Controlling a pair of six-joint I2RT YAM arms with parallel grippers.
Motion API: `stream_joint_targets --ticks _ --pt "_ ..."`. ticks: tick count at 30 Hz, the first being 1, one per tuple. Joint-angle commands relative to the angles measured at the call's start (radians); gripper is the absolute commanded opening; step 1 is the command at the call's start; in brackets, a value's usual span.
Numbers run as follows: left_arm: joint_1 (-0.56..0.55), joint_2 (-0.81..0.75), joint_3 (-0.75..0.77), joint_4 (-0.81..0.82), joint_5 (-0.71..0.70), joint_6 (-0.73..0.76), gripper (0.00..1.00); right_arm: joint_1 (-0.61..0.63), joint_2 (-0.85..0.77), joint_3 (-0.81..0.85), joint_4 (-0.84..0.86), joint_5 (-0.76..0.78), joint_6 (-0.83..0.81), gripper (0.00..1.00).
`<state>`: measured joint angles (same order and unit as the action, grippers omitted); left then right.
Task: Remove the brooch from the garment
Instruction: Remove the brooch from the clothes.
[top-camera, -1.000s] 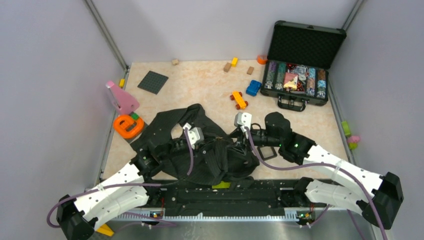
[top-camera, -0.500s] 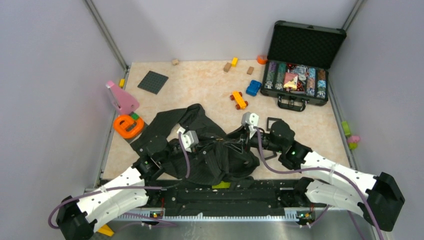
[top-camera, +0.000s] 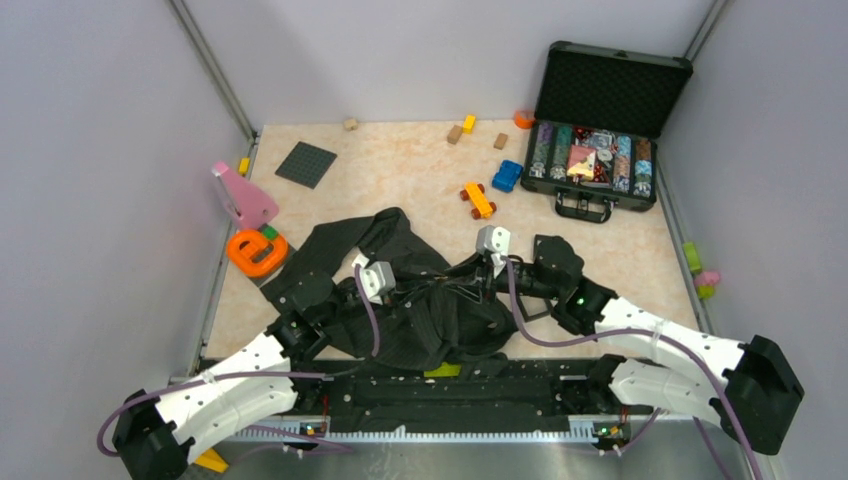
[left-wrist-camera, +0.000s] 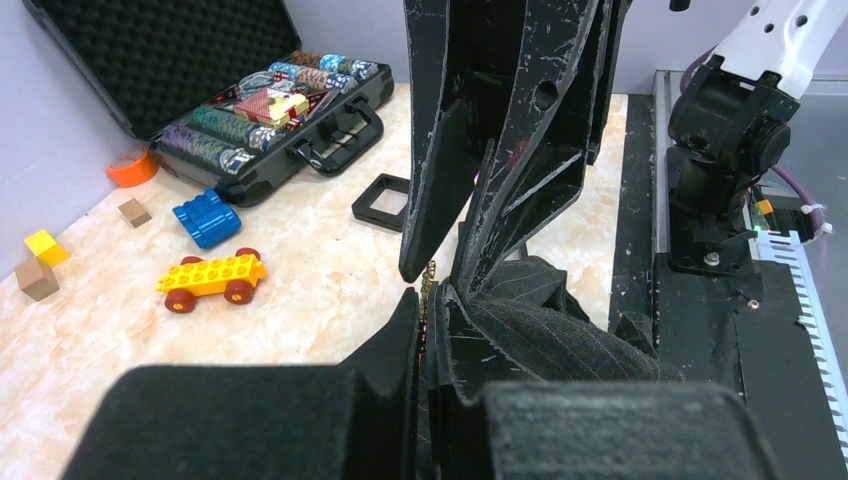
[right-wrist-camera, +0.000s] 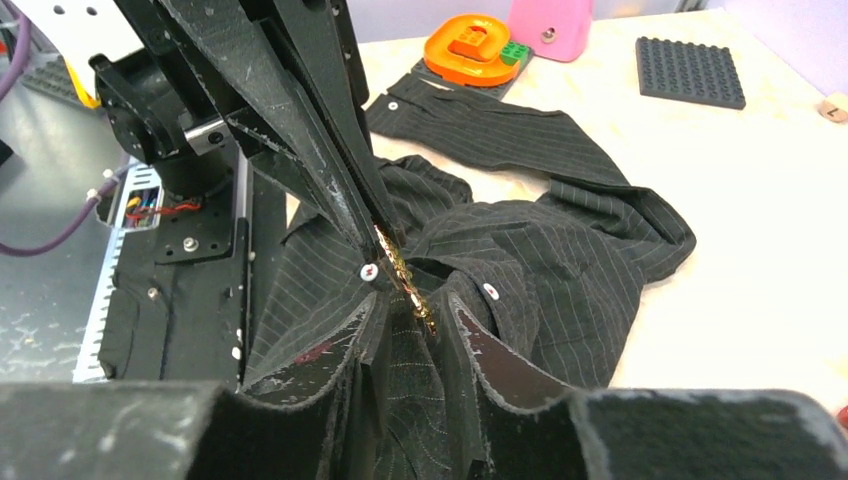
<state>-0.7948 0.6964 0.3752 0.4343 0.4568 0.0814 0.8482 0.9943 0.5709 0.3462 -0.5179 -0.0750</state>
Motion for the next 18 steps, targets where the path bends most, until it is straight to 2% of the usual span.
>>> stream_joint_targets --ticks 1,3,7,10,13,18 --pt "0.002 -0.013 0.020 0.051 0.023 0.012 0.00 -0.003 0.008 0.062 -0.026 -0.020 -0.073 0.24" --pt "0.003 -0.016 0.019 0.050 0.025 0.013 0.00 -0.003 0.016 0.068 -0.033 -0.020 -0.081 0.20" --pt "0.003 -0.020 0.020 0.037 0.028 0.017 0.00 -0.003 0.022 0.088 -0.064 -0.031 -0.098 0.01" --pt "0.002 -0.010 0.036 -0.010 0.052 0.038 0.01 -0.003 0.015 0.110 -0.104 -0.051 -0.117 0.00" --pt "0.003 0.021 0.094 -0.145 0.063 0.068 0.15 -0.003 0.031 0.180 -0.231 -0.057 -0.156 0.00" --pt "0.003 0.101 0.265 -0.469 0.011 0.119 0.29 0.023 0.097 0.331 -0.529 0.021 -0.273 0.00"
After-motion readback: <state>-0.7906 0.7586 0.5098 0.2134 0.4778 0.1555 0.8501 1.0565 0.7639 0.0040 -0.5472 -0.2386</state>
